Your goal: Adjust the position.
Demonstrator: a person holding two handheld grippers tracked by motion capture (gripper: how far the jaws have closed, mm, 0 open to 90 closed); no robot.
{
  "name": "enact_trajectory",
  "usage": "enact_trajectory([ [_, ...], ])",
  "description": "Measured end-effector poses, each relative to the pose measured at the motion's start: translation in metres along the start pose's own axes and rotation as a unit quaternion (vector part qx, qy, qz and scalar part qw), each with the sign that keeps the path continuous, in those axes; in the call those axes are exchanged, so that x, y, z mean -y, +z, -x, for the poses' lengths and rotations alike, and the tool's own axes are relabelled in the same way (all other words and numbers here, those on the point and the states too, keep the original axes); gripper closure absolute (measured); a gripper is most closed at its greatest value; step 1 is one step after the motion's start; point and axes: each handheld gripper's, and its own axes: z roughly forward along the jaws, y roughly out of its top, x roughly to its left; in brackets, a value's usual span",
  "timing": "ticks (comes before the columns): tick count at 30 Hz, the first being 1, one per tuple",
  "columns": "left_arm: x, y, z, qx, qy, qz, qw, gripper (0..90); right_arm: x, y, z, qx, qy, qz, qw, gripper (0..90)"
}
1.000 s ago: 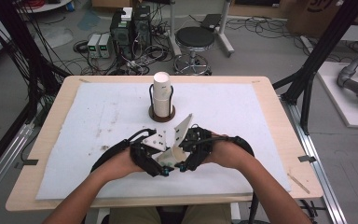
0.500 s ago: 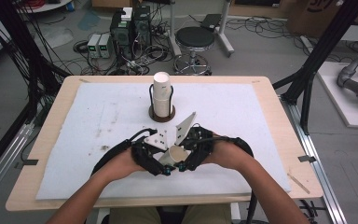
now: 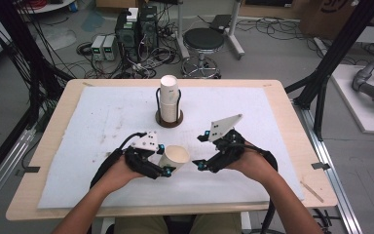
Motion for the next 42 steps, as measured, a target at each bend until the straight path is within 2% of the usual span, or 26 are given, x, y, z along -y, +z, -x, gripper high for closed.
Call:
enact_trajectory([
  [2,0.006,-0.005,-0.002,-0.015,-0.009,0.021,0.9996,36.7,0.009,-0.004,0.001,0.015,0.013,0.016,0.9997,21.8],
  [3,0.006,-0.005,-0.002,-0.015,-0.009,0.021,0.9996,36.7,0.013,-0.006,0.002,0.021,0.02,0.026,0.9992,21.8],
  [4,0.01,-0.008,-0.003,-0.025,-0.013,0.032,0.9991,36.7,0.018,-0.008,0.003,0.026,0.027,0.039,0.9985,21.8],
  [5,0.01,-0.008,-0.003,-0.025,-0.013,0.032,0.9991,36.7,0.018,-0.008,0.003,0.026,0.027,0.039,0.9985,21.8],
  [7,0.014,-0.011,-0.004,-0.033,-0.016,0.043,0.9984,36.7,0.028,-0.012,0.004,0.038,0.044,0.061,0.9965,21.8],
  [8,0.018,-0.014,-0.004,-0.041,-0.018,0.053,0.9976,36.7,0.037,-0.016,0.004,0.049,0.054,0.078,0.9943,21.7],
  [11,0.022,-0.017,-0.005,-0.05,-0.02,0.065,0.9964,36.7,0.048,-0.019,0.004,0.059,0.064,0.094,0.9917,21.8],
  [13,0.026,-0.02,-0.006,-0.059,-0.023,0.08,0.9948,36.7,0.058,-0.021,0.003,0.071,0.072,0.107,0.9891,21.8],
  [14,0.029,-0.022,-0.006,-0.063,-0.024,0.09,0.9937,36.6,0.07,-0.022,0.002,0.088,0.081,0.115,0.9861,21.7],
  [15,0.031,-0.024,-0.006,-0.067,-0.026,0.1,0.9924,36.6,0.07,-0.022,0.002,0.088,0.081,0.115,0.9861,21.7],
  [16,0.034,-0.025,-0.007,-0.071,-0.029,0.11,0.991,36.5,0.083,-0.022,0.001,0.105,0.093,0.123,0.9825,21.8],
  [17,0.036,-0.027,-0.007,-0.075,-0.029,0.115,0.9901,36.5,0.083,-0.022,0.001,0.105,0.093,0.123,0.9825,21.8],
  [18,0.039,-0.029,-0.008,-0.078,-0.03,0.122,0.989,36.5,0.094,-0.021,0.0,0.117,0.106,0.127,0.9791,21.7],
  [19,0.041,-0.031,-0.008,-0.081,-0.032,0.127,0.9881,36.5,0.094,-0.021,0.0,0.117,0.106,0.127,0.9791,21.7],
  [21,0.045,-0.034,-0.01,-0.09,-0.036,0.137,0.9859,36.3,0.107,-0.019,-0.002,0.135,0.118,0.128,0.9755,21.3],
  [22,0.048,-0.038,-0.011,-0.097,-0.039,0.148,0.9835,36.2,0.111,-0.019,-0.002,0.138,0.121,0.129,0.9744,21.0],
  [23,0.048,-0.038,-0.011,-0.097,-0.039,0.148,0.9835,36.2,0.114,-0.018,-0.003,0.144,0.121,0.13,0.9735,21.0],
  [24,0.051,-0.042,-0.012,-0.104,-0.044,0.154,0.9817,36.1,0.117,-0.017,-0.004,0.145,0.125,0.129,0.9731,21.0],
  [27,0.053,-0.045,-0.013,-0.11,-0.048,0.157,0.9802,36.0,0.12,-0.016,-0.004,0.147,0.124,0.13,0.9728,21.0],
  [28,0.055,-0.048,-0.015,-0.116,-0.053,0.163,0.9784,36.0,0.121,-0.016,-0.004,0.143,0.125,0.132,0.9729,21.0],
  [29,0.055,-0.048,-0.015,-0.116,-0.053,0.163,0.9784,36.0,0.121,-0.016,-0.004,0.143,0.125,0.132,0.9729,21.0],
  [32,0.058,-0.052,-0.018,-0.123,-0.058,0.169,0.9762,36.0,0.12,-0.019,-0.002,0.148,0.13,0.146,0.9695,21.0],
  [35,0.059,-0.053,-0.018,-0.125,-0.058,0.17,0.9758,36.0,0.119,-0.018,-0.002,0.15,0.131,0.147,0.9688,21.0],
  [38,0.06,-0.058,-0.016,-0.134,-0.057,0.175,0.9737,35.8,0.118,-0.017,-0.003,0.151,0.124,0.143,0.9703,21.0],
  [40,0.06,-0.059,-0.016,-0.136,-0.057,0.177,0.9731,35.7,0.118,-0.018,-0.004,0.151,0.123,0.143,0.9704,21.0],
  [42,0.06,-0.061,-0.017,-0.14,-0.057,0.178,0.9724,35.5,0.118,-0.021,-0.004,0.154,0.124,0.148,0.9691,21.0],
])
